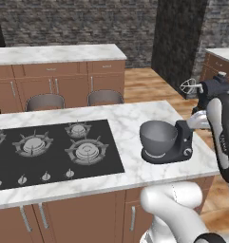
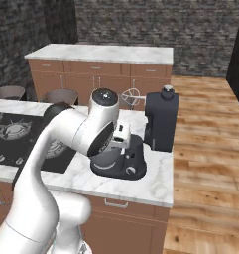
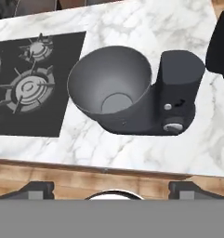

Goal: Close the stand mixer head.

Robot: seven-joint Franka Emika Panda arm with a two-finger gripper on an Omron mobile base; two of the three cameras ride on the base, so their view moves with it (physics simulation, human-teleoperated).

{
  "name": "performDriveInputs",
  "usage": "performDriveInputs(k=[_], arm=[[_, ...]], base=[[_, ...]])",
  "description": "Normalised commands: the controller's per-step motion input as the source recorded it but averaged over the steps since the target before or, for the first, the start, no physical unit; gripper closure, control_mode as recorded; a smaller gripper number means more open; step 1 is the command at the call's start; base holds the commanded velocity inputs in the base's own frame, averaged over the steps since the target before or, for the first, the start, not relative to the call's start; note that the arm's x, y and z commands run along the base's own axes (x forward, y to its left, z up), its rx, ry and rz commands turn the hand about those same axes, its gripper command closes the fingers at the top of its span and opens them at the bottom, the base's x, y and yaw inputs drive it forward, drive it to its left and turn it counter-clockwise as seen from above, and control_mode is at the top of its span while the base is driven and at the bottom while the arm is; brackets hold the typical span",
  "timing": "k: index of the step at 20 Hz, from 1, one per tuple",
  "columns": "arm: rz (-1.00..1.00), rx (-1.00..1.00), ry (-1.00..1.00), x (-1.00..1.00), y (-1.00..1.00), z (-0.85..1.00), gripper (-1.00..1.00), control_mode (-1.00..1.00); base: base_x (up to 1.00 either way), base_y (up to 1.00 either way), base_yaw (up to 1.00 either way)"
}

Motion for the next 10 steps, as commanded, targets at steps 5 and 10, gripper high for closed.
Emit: performDriveInputs(k=[5, 10], arm=[[-0.16, 0.47, 0.00, 0.00, -1.00, 0.17, -1.00, -1.00], [-0.17, 0.58, 0.00, 0.00, -1.00, 0.31, -1.00, -1.00]], base=[[0.00, 0.00, 0.00], [0.00, 0.00, 0.00]])
